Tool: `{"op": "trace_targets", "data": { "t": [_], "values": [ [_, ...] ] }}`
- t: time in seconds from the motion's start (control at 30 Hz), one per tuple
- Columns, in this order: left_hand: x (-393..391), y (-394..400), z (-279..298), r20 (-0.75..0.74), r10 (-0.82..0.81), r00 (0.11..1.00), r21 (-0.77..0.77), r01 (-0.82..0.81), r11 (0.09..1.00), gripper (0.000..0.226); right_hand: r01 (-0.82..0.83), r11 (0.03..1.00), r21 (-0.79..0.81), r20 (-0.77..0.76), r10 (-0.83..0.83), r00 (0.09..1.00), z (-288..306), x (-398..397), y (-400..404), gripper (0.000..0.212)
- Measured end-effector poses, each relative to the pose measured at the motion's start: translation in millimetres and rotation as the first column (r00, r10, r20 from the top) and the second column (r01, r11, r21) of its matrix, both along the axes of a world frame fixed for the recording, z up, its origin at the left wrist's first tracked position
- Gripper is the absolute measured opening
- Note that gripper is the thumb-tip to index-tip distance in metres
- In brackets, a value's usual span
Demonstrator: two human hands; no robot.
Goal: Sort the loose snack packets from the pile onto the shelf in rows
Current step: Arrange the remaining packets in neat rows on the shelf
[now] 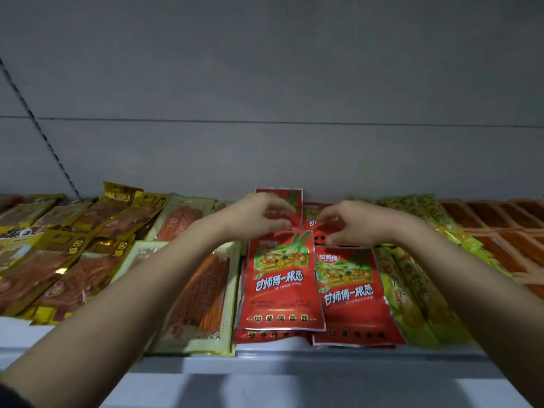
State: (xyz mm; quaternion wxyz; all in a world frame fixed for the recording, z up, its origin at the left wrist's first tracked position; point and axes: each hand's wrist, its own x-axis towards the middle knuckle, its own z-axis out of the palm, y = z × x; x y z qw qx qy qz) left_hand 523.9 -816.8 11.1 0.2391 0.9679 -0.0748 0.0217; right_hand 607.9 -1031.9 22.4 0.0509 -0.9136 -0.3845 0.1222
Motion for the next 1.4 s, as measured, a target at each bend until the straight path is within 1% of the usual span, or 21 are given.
{"op": "trace_targets", "data": {
  "t": [0.03,0.07,0.13,0.2,0.3,0.4,0.47,0.57,0.6,0.67,0.77,0.83,0.9,0.97,1.03,1.07,1.13,1.2,1.23,1.3,1.4],
  "values": [
    [-10,-5,-3,-0.031,-0.040,0.999,0.031,0.041,0.999,0.040,-0.016,0.998,-0.067,-0.038,0.014,0.999,0,-11,-3,0.055],
    [-19,-9,-8,-0.088,-0.075,0.993,0.069,0.081,0.994,0.047,-0.030,0.990,-0.139,-0.080,0.019,0.997,-1,-22,-5,0.056],
    [-34,-14,-20,-0.206,-0.117,0.971,0.138,0.147,0.979,0.064,-0.048,0.959,-0.278,-0.136,0.011,0.991,-5,-44,-11,0.067],
    [-44,-14,-30,-0.259,-0.128,0.957,0.153,0.172,0.973,0.070,-0.044,0.932,-0.360,-0.135,-0.006,0.991,-13,-59,-16,0.076],
    [-53,-11,-31,-0.257,-0.121,0.959,0.140,0.161,0.977,0.070,0.000,0.952,-0.307,-0.133,-0.043,0.990,-21,-69,-21,0.079],
    [-66,-13,-25,-0.202,-0.151,0.968,0.180,0.188,0.965,0.069,0.031,0.977,-0.213,-0.065,-0.046,0.997,-23,-77,-27,0.073],
    [-77,-21,-22,-0.183,-0.182,0.966,0.172,0.214,0.962,0.079,0.036,0.983,-0.179,-0.057,-0.047,0.997,-22,-87,-31,0.083],
    [-90,-37,-25,-0.222,-0.183,0.958,0.269,0.241,0.932,0.102,0.029,0.962,-0.271,-0.077,-0.051,0.996,-23,-106,-35,0.109],
    [-92,-42,-29,-0.241,-0.171,0.955,0.316,0.244,0.917,0.106,0.036,0.954,-0.297,-0.069,-0.059,0.996,-26,-110,-36,0.113],
    [-95,-47,-37,-0.245,-0.164,0.956,0.401,0.254,0.880,0.104,0.054,0.952,-0.301,-0.061,-0.076,0.995,-33,-116,-36,0.112],
    [-97,-44,-44,-0.200,-0.173,0.964,0.430,0.245,0.869,0.093,0.073,0.971,-0.230,-0.020,-0.079,0.997,-44,-117,-39,0.107],
    [-97,-40,-44,-0.210,-0.169,0.963,0.429,0.246,0.869,0.091,0.079,0.979,-0.188,-0.007,-0.082,0.997,-48,-116,-41,0.105],
    [-97,-39,-42,-0.243,-0.161,0.957,0.446,0.257,0.857,0.095,0.079,0.983,-0.167,-0.014,-0.083,0.996,-50,-115,-41,0.106],
    [-97,-42,-38,-0.277,-0.150,0.949,0.445,0.265,0.855,0.105,0.063,0.986,-0.154,-0.027,-0.067,0.997,-49,-115,-43,0.109],
    [-95,-48,-30,-0.289,-0.146,0.946,0.412,0.261,0.873,0.115,0.032,0.992,-0.122,-0.047,-0.038,0.998,-44,-112,-46,0.110],
    [-93,-53,-25,-0.280,-0.147,0.949,0.393,0.253,0.884,0.116,0.012,0.996,-0.088,-0.059,-0.017,0.998,-41,-110,-49,0.107],
    [-84,-64,-13,-0.242,-0.158,0.957,0.344,0.236,0.909,0.112,-0.016,0.999,0.038,-0.077,0.019,0.997,-32,-101,-57,0.094],
    [-70,-79,-5,-0.183,-0.179,0.967,0.271,0.224,0.936,0.104,0.016,0.983,0.184,-0.093,0.002,0.996,-22,-90,-69,0.077],
    [-61,-87,-3,-0.147,-0.186,0.972,0.229,0.216,0.949,0.101,0.037,0.973,0.228,-0.082,-0.019,0.996,-18,-82,-76,0.070],
    [-38,-104,-5,-0.077,-0.173,0.982,0.154,0.183,0.971,0.092,0.083,0.953,0.293,-0.033,-0.076,0.997,-14,-59,-95,0.059],
    [5,-130,-14,-0.023,-0.100,0.995,0.155,0.102,0.983,0.069,0.169,0.921,0.351,0.013,-0.185,0.983,-15,-14,-132,0.049]
  ]
}}
